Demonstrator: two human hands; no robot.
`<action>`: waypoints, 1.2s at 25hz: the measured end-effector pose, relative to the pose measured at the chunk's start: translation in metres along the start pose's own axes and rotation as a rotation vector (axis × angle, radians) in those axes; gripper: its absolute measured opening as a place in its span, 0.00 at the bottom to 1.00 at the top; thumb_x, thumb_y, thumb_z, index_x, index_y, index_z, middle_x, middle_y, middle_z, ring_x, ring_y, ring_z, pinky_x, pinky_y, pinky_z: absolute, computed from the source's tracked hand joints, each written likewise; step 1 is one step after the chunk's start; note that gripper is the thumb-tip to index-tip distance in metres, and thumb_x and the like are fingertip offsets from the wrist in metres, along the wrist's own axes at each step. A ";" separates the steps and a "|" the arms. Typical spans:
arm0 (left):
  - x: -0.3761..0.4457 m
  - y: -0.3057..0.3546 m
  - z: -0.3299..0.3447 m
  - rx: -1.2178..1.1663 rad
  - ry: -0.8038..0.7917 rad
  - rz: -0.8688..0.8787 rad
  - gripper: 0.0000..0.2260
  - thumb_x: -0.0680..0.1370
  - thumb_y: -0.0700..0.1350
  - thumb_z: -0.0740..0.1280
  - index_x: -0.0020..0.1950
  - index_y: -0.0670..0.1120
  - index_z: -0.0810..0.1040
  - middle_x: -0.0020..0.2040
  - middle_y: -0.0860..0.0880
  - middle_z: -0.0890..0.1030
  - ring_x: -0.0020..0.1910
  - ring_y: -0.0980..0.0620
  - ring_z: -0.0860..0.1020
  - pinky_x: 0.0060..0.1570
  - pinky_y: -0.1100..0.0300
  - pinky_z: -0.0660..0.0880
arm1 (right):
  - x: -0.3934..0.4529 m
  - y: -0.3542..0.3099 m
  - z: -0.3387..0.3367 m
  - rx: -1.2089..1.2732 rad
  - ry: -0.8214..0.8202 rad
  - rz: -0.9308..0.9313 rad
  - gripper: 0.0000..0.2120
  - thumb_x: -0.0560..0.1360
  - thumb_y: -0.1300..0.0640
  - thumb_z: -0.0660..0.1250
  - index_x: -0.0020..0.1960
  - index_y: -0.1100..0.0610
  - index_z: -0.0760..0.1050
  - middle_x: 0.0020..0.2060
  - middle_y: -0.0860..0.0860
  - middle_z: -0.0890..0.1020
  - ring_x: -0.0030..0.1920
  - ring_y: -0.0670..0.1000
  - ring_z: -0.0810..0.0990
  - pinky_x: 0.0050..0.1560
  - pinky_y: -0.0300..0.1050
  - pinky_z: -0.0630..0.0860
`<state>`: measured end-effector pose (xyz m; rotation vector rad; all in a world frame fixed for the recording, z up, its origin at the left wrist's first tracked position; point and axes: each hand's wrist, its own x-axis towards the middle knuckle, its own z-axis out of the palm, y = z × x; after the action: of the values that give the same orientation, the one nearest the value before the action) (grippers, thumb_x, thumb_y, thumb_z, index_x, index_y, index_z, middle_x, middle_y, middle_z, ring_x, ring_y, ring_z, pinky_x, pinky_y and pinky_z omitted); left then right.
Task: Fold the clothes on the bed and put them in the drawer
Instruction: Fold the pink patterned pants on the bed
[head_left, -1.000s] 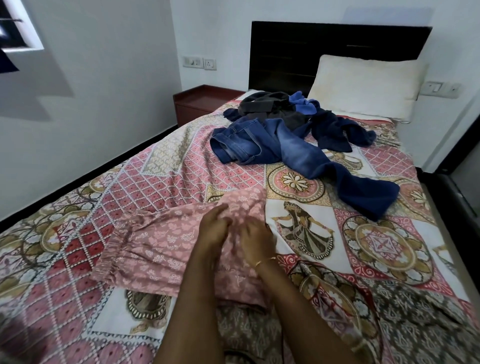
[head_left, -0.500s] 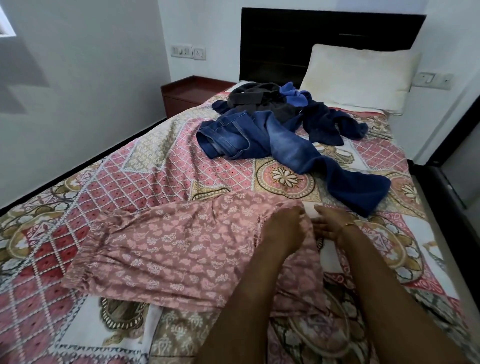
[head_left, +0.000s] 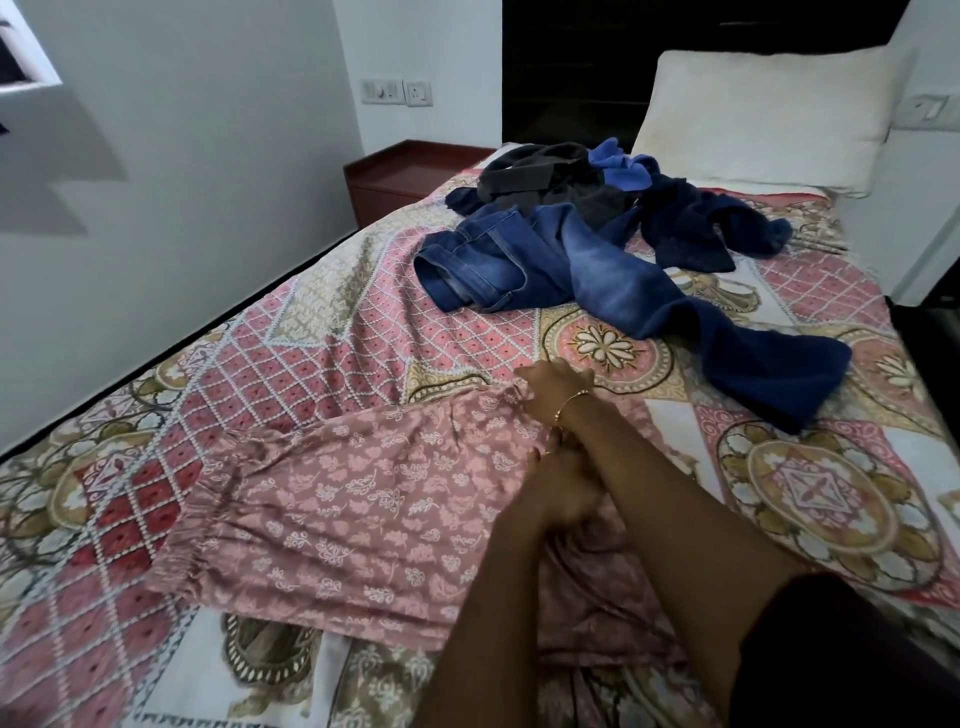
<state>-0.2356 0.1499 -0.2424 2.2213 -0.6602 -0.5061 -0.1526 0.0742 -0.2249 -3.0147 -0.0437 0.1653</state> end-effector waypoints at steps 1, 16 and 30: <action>-0.001 0.000 -0.007 -0.276 0.117 -0.041 0.13 0.76 0.37 0.62 0.58 0.35 0.77 0.62 0.33 0.75 0.54 0.44 0.76 0.51 0.61 0.72 | -0.001 -0.001 -0.003 -0.008 0.015 -0.003 0.18 0.76 0.53 0.65 0.65 0.51 0.72 0.64 0.54 0.74 0.66 0.57 0.68 0.65 0.56 0.63; -0.035 -0.021 -0.044 -1.258 0.881 -0.677 0.15 0.74 0.29 0.60 0.61 0.32 0.70 0.51 0.37 0.78 0.35 0.42 0.78 0.26 0.49 0.79 | -0.119 -0.018 0.014 -0.159 0.338 -0.080 0.17 0.71 0.58 0.64 0.60 0.57 0.74 0.57 0.56 0.74 0.61 0.60 0.69 0.57 0.55 0.64; -0.043 -0.011 -0.004 0.471 0.194 -0.458 0.36 0.78 0.66 0.45 0.77 0.46 0.42 0.77 0.41 0.39 0.73 0.36 0.34 0.70 0.43 0.34 | -0.152 0.016 0.032 0.550 0.404 0.598 0.15 0.74 0.49 0.65 0.55 0.57 0.78 0.61 0.57 0.72 0.60 0.59 0.70 0.57 0.47 0.69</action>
<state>-0.2636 0.1844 -0.2417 2.8452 -0.1688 -0.3720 -0.3073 0.0568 -0.2418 -2.3666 0.7967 -0.3275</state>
